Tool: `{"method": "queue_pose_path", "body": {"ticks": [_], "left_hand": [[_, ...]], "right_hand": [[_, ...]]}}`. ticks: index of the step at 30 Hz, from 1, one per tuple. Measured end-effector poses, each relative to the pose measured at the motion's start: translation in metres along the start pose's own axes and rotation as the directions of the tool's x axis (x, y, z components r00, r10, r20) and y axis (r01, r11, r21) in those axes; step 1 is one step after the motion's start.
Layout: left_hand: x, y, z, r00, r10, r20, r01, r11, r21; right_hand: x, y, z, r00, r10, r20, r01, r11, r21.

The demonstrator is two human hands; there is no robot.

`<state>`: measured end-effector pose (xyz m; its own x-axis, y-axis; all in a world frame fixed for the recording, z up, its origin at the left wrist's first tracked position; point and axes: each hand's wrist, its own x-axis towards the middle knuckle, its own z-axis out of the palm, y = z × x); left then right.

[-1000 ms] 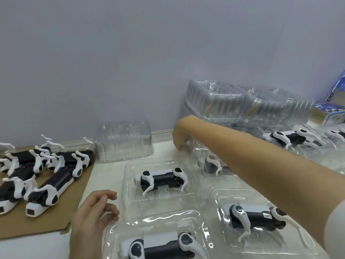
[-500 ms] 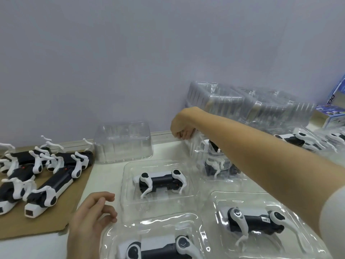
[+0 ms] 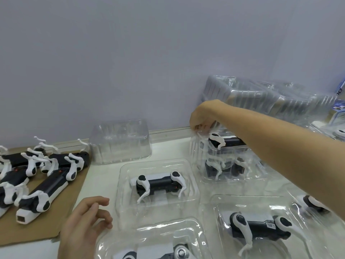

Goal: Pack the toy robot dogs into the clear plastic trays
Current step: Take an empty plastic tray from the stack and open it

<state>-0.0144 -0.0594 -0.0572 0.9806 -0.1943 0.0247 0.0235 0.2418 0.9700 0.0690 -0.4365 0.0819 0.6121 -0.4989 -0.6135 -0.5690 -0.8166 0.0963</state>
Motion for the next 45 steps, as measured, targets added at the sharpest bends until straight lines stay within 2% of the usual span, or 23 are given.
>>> {"method": "queue_pose_path", "body": {"ticks": [7,13,20,22,24,26,28,31,36,39,42,45], "left_hand": [[0.001,0.001,0.0,1.0,-0.016,-0.002,0.016,1.0,-0.003],[0.001,0.0,0.0,1.0,-0.02,0.002,0.02,1.0,-0.007],[0.002,-0.001,0.001,1.0,-0.006,-0.012,0.005,1.0,-0.006],[0.002,-0.001,0.001,1.0,0.0,-0.013,-0.001,1.0,-0.008],[0.002,-0.002,0.001,1.0,0.004,-0.017,-0.005,1.0,-0.019],[0.001,-0.003,0.0,1.0,0.016,-0.02,-0.017,1.0,-0.019],[-0.001,-0.004,0.0,0.999,0.033,-0.024,-0.033,0.999,-0.012],[-0.005,-0.004,0.002,0.998,0.06,-0.018,-0.06,0.998,0.023],[-0.01,-0.002,0.002,0.998,0.071,-0.002,-0.07,0.996,0.049],[-0.01,-0.001,0.002,0.998,0.062,-0.012,-0.062,0.997,0.035],[-0.011,0.0,0.002,0.998,0.055,-0.011,-0.055,0.998,0.033],[-0.012,-0.001,0.001,0.998,0.059,-0.009,-0.059,0.997,0.042]], "right_hand": [[0.012,0.029,0.003,0.999,0.032,-0.013,-0.032,0.998,0.047],[0.018,0.075,0.011,0.986,0.09,-0.139,-0.082,0.995,0.059],[0.017,0.094,0.014,0.983,0.064,-0.17,-0.049,0.995,0.093],[0.011,0.084,0.015,0.988,0.013,-0.151,0.004,0.993,0.116],[-0.001,0.069,0.014,0.975,-0.129,-0.179,0.159,0.974,0.161],[-0.022,0.054,0.013,0.938,-0.279,-0.204,0.333,0.888,0.318],[-0.044,0.043,0.016,0.905,-0.385,-0.181,0.426,0.814,0.396],[-0.067,0.038,0.027,0.893,-0.412,-0.182,0.449,0.845,0.291],[-0.087,0.051,0.042,0.844,-0.452,-0.289,0.495,0.863,0.096],[-0.097,0.059,0.054,0.827,-0.439,-0.351,0.501,0.859,0.108],[-0.115,0.072,0.065,0.759,-0.455,-0.465,0.577,0.802,0.158],[-0.139,0.086,0.078,0.812,-0.487,-0.321,0.54,0.836,0.096]]}}
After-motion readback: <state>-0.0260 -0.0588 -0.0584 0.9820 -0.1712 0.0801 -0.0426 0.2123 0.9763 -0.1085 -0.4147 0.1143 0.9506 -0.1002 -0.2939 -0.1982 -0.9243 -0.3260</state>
